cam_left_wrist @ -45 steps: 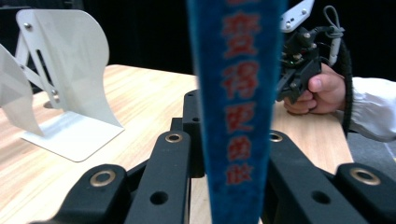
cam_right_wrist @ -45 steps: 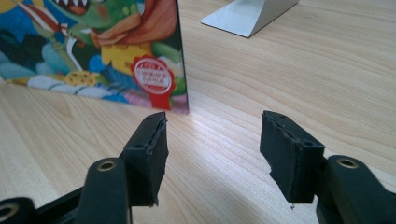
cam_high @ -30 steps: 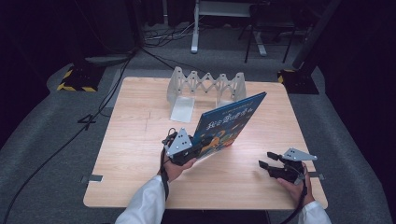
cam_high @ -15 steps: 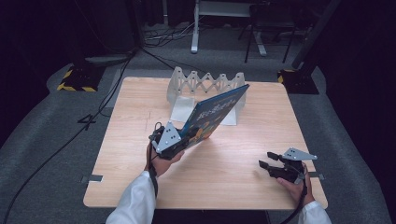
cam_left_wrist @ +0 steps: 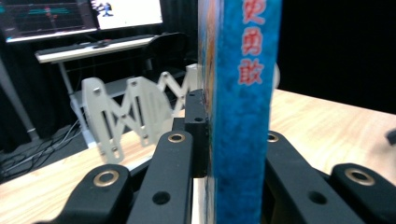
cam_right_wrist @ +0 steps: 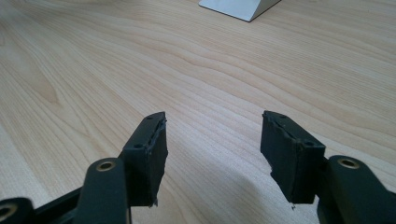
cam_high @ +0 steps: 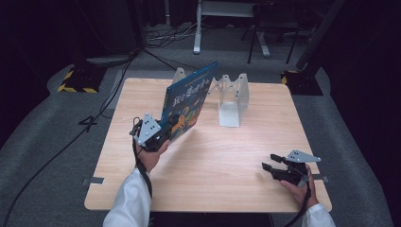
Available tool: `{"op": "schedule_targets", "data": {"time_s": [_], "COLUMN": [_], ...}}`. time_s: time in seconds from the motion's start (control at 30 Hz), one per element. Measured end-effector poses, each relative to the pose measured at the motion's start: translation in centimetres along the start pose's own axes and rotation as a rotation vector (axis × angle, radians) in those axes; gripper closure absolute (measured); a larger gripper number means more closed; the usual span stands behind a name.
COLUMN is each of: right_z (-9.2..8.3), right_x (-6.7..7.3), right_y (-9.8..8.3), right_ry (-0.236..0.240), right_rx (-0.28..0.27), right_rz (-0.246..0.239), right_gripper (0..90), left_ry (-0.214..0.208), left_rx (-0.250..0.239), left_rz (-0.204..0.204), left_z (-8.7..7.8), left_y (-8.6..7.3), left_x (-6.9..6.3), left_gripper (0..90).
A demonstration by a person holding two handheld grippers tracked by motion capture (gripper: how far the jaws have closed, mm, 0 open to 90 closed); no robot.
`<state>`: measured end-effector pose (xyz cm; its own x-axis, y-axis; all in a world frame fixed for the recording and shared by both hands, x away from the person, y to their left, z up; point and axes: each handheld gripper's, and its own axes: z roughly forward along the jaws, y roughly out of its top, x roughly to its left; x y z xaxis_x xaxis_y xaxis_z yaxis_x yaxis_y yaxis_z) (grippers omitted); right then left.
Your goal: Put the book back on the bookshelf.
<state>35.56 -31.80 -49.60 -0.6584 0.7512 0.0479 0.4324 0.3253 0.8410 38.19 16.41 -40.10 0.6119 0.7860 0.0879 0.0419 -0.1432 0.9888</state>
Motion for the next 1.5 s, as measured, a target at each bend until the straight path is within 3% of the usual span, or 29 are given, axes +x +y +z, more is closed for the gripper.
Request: {"op": "schedule_targets", "data": {"time_s": [0.33, 0.67, 0.8, 0.97, 1.1, 1.2, 1.37, 1.5], "right_z": [0.0, 0.0, 0.1, 0.2, 0.3, 0.4, 0.4, 0.4], "right_x": [0.1, 0.0, 0.1, 0.3, 0.3, 0.4, 0.4, 0.5], "right_y": [0.0, 0.0, 0.0, 0.0, 0.0, 0.0, 0.0, 0.0], "right_ry": [0.002, 0.006, 0.008, 0.003, 0.006, 0.004, 0.005, 0.002], "right_rx": [0.004, -0.002, 0.006, 0.017, 0.024, 0.023, 0.028, 0.032], "right_rz": [-0.004, -0.002, -0.008, -0.022, -0.025, -0.029, -0.037, -0.045], "right_gripper": [41.6, 41.6, 41.5, 41.3, 41.0, 40.6, 39.6, 38.4], "left_ry": [0.067, 0.133, 0.128, 0.125, 0.136, 0.159, 0.218, 0.252], "left_rx": [-0.012, -0.042, -0.008, 0.0, 0.024, 0.031, 0.02, 0.035], "left_rz": [-0.049, -0.16, -0.182, -0.18, -0.149, -0.161, -0.229, -0.224], "left_z": [-0.1, 2.4, 2.9, 3.5, 4.2, 4.7, 5.7, 6.3], "left_y": [-1.2, -2.8, -3.4, -3.8, -3.9, -4.1, -4.3, -4.3], "left_x": [1.6, 1.9, 2.3, 2.0, 1.7, 1.7, 2.1, 2.4], "left_gripper": [82.9, 82.8, 82.7, 82.7, 82.6, 82.4, 81.7, 79.9]}}
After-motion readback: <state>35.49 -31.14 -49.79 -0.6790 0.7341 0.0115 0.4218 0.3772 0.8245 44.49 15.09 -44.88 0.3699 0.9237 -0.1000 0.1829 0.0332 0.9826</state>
